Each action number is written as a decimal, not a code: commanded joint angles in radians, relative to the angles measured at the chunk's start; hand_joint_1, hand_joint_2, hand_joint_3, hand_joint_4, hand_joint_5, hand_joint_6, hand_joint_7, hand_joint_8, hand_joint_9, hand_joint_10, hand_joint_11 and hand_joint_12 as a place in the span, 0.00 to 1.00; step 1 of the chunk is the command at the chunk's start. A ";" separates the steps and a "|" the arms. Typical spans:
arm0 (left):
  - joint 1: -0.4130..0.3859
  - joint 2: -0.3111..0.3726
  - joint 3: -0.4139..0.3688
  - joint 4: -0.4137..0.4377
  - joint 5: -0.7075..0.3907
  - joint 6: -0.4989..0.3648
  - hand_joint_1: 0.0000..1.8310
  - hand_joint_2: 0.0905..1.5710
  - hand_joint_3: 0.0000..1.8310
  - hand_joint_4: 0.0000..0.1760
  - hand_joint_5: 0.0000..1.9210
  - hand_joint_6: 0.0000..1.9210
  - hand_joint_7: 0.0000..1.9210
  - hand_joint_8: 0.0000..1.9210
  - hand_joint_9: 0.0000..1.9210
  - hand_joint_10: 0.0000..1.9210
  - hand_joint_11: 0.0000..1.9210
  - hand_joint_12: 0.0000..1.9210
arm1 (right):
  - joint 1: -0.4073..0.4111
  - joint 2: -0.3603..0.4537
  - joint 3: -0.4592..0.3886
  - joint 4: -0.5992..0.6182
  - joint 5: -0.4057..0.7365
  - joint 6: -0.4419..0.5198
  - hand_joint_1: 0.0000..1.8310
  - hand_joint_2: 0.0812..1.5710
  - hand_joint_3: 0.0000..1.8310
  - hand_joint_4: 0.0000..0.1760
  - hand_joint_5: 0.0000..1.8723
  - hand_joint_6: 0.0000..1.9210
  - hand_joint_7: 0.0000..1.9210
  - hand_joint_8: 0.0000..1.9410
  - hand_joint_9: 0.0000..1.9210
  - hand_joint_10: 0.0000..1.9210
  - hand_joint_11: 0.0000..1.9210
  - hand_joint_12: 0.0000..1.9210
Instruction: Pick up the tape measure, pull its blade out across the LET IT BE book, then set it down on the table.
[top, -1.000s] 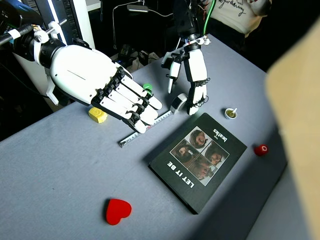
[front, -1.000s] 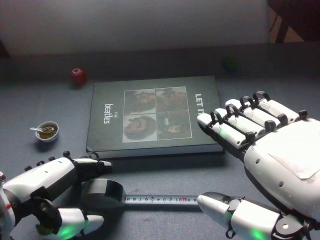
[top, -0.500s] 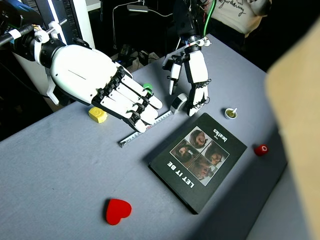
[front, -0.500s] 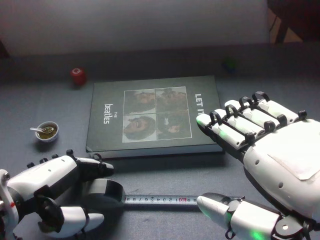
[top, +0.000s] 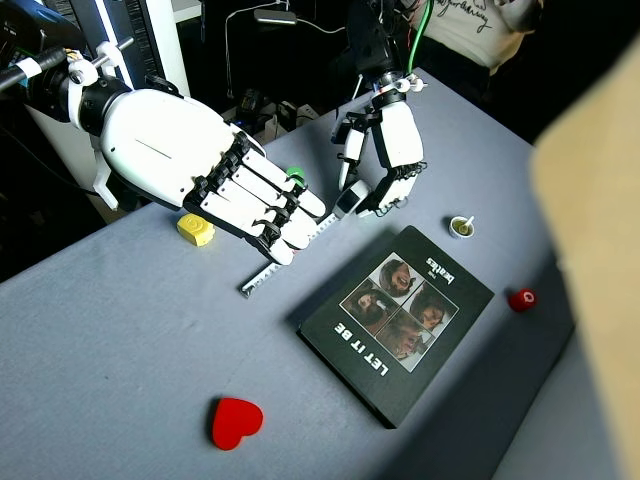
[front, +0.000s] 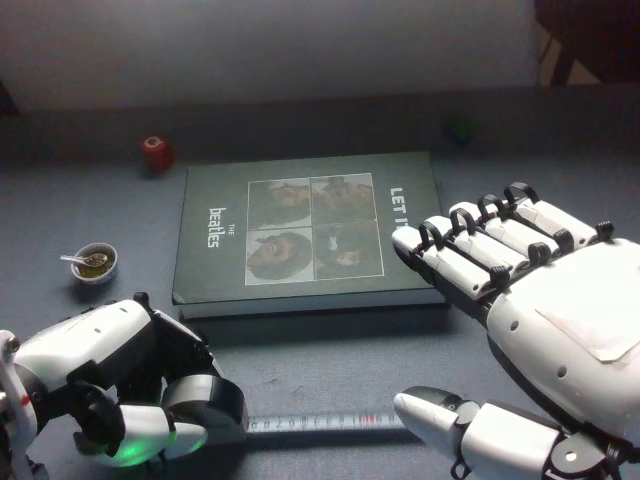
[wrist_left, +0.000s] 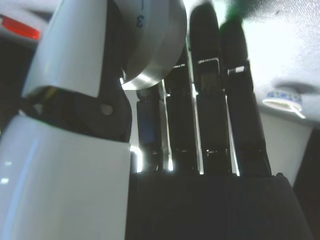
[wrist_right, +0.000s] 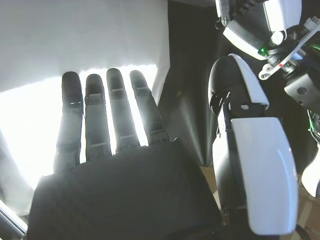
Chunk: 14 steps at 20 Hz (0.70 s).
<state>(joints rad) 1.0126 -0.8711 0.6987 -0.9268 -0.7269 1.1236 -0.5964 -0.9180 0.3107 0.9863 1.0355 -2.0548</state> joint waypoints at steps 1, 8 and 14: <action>-0.008 -0.010 -0.003 0.033 -0.047 -0.007 0.75 0.67 0.00 0.00 0.60 0.23 0.54 0.49 0.46 0.68 0.46 0.58 | 0.005 0.000 -0.007 -0.085 0.064 0.008 0.10 0.77 0.00 0.01 0.07 0.00 0.08 0.00 0.06 0.00 0.00 0.31; -0.095 0.038 0.021 0.090 0.028 -0.028 0.76 0.66 0.00 0.00 0.63 0.20 0.57 0.44 0.48 0.64 0.46 0.54 | 0.036 0.004 0.009 -0.100 -0.019 0.003 0.10 0.77 0.00 0.01 0.07 0.00 0.08 0.00 0.06 0.00 0.00 0.29; -0.201 0.063 0.097 0.076 0.086 -0.032 0.76 0.66 0.00 0.00 0.60 0.26 0.59 0.41 0.49 0.63 0.47 0.53 | 0.221 -0.032 0.100 0.054 -0.183 -0.123 0.31 0.72 0.00 0.00 0.12 0.01 0.13 0.01 0.09 0.01 0.00 0.35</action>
<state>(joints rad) 0.8127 -0.8146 0.8024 -0.8715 -0.5598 1.1011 -0.3714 -0.9581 0.4255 1.1152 0.8196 -2.1876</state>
